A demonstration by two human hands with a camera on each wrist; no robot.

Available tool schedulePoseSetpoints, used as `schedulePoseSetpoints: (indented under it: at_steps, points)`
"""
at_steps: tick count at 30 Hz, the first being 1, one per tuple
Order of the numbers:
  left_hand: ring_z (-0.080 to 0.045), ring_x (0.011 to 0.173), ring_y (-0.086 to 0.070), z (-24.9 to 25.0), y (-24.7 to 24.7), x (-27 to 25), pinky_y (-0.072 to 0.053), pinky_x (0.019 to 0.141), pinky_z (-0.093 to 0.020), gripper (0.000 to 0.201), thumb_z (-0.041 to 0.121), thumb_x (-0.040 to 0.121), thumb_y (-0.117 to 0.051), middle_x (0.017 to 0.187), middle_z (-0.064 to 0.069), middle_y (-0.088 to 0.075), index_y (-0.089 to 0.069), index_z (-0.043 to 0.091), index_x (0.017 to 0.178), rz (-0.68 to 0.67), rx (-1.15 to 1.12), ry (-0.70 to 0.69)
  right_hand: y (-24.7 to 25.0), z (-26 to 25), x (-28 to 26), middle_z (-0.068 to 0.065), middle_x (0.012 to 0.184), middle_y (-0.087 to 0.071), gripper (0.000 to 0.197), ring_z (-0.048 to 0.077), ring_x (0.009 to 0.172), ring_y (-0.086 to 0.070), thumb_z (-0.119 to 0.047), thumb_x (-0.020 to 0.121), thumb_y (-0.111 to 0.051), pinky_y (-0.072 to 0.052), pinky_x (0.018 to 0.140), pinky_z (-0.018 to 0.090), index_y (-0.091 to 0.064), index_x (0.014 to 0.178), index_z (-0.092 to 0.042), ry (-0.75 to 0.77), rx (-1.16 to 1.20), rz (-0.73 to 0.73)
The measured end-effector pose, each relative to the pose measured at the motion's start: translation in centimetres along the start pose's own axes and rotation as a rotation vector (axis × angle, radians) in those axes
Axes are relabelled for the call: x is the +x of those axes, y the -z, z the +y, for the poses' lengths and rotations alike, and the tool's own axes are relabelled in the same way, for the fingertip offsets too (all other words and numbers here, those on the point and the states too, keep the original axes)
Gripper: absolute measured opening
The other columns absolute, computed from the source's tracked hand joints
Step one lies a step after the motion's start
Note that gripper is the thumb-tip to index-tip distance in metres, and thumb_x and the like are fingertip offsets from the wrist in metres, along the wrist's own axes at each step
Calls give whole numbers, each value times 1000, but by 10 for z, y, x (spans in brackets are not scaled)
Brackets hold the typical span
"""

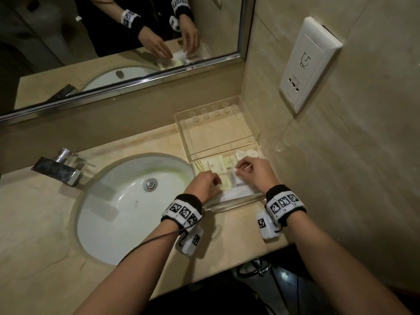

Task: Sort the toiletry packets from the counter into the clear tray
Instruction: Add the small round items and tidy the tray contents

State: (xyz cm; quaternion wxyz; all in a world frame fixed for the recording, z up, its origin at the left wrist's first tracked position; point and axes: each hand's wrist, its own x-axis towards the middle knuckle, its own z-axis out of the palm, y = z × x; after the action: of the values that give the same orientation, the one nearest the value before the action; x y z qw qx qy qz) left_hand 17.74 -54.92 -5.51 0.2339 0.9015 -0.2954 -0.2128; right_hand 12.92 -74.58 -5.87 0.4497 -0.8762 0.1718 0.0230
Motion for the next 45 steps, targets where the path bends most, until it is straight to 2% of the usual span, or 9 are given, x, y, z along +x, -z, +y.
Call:
schedulePoseSetpoints:
  at_steps: [3, 6, 11, 19, 25, 29, 33, 39, 45]
  points:
    - [-21, 101, -59, -6, -8, -17, -41, 84, -21, 44, 36, 78, -75, 114, -6, -63, -65, 11, 113, -88, 58, 17, -8, -2, -19, -6, 85, -71, 15, 4, 75, -64, -10, 78, -77, -49, 73, 18, -75, 90, -19, 46, -76, -244]
    - [-24, 108, -55, -11, -16, -27, -44, 94, -29, 57, 45, 74, -76, 118, -7, -59, -62, 11, 118, -121, 76, 31, -17, -1, -30, -11, 92, -65, 24, 5, 78, -58, -15, 79, -78, -44, 76, 18, -74, 101, -20, 53, -240, -324]
    - [-24, 108, -54, -11, -24, -36, -45, 96, -35, 63, 46, 76, -73, 120, -7, -54, -58, 9, 124, -113, 86, 49, -23, -2, -36, -4, 104, -65, 26, 3, 82, -50, -16, 83, -75, -39, 79, 17, -71, 109, -18, 80, -300, -292]
    - [-24, 106, -55, -9, -31, -37, -47, 94, -36, 44, 36, 84, -69, 118, -7, -55, -64, 9, 117, -96, 128, 54, -24, -5, -38, -3, 107, -67, 24, 4, 82, -51, -15, 82, -75, -40, 78, 18, -72, 106, -20, 83, -319, -298]
    - [-25, 118, -42, -13, -29, -44, -38, 97, -32, 34, 31, 97, -48, 130, -5, -51, -56, 11, 123, 113, 303, 44, -33, -14, -38, -2, 113, -65, 26, 6, 85, -55, -19, 86, -71, -50, 83, 25, -69, 112, -18, 182, -323, -192]
    - [-29, 117, -41, -10, -31, -50, -35, 93, -36, 36, 29, 100, -40, 135, -7, -48, -49, 9, 128, 78, 415, 82, -54, -20, -35, -3, 122, -62, 33, 17, 102, -63, -19, 86, -71, -53, 85, 31, -66, 118, -18, 277, -454, -173]
    - [-28, 118, -40, -10, -35, -53, -33, 93, -37, 36, 30, 102, -33, 138, -4, -47, -49, 11, 128, 30, 448, 81, -67, -21, -33, -1, 122, -60, 36, 20, 105, -61, -18, 85, -70, -54, 80, 33, -62, 120, -16, 312, -570, -167]
    - [-27, 113, -41, -10, -39, -54, -32, 91, -35, 27, 20, 97, -40, 131, 0, -55, -55, 15, 120, 36, 408, 81, -73, -24, -29, 1, 114, -58, 26, 22, 100, -57, -14, 88, -66, -50, 71, 33, -58, 112, -15, 348, -706, -169]
    - [-23, 106, -43, -16, -31, -56, -35, 88, -30, 25, 14, 97, -44, 118, 1, -62, -63, 16, 114, 204, 255, 105, -74, -27, -26, 4, 111, -58, 26, 24, 96, -57, -6, 88, -63, -52, 69, 36, -55, 112, -13, 380, -787, -198]
